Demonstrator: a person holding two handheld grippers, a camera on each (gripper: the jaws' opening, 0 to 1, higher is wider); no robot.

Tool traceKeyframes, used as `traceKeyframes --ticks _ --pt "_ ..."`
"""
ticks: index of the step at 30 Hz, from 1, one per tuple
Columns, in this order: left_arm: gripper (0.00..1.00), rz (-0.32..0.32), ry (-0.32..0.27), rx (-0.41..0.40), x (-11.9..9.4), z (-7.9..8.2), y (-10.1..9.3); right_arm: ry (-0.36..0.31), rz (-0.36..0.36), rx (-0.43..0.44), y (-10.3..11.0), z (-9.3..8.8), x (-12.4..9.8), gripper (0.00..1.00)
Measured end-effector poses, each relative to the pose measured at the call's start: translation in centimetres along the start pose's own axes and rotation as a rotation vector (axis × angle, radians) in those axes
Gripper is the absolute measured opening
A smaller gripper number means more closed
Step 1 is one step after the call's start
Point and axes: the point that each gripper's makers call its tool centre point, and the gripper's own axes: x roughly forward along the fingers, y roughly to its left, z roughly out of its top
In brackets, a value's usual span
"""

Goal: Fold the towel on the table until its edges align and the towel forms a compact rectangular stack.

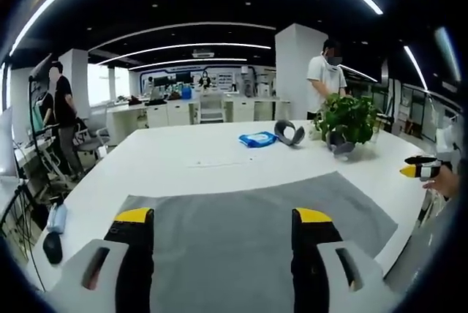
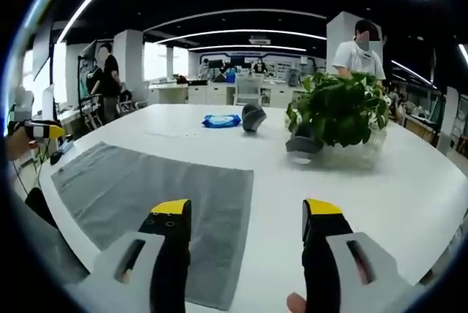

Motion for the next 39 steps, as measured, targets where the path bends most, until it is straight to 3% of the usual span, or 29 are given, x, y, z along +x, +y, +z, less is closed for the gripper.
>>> traceKeyframes --ticks 15,23,27,31,36,39 --pt "0.74 -0.021 0.018 -0.006 0.5 -0.5 -0.3 0.016 -0.005 0.018 -0.4 -0.4 0.1 0.57" --pt "0.70 -0.027 0.000 -0.020 0.6 -0.2 -0.5 0.048 0.007 0.021 -0.4 -0.8 0.5 0.49" --pt "0.64 -0.050 -0.015 -0.031 0.8 0.4 -1.0 0.101 0.033 0.057 -0.2 -1.7 0.6 0.37" --pt "0.61 -0.077 -0.016 -0.017 1.1 1.0 -2.0 0.115 0.031 0.087 -0.3 -2.1 0.6 0.33" --pt "0.61 -0.111 -0.014 0.011 1.8 1.5 -3.4 0.192 0.021 0.070 -0.3 -3.6 0.6 0.21" --pt "0.60 -0.126 -0.012 0.018 2.1 1.7 -4.1 0.240 0.036 0.057 0.1 -4.6 1.0 0.19"
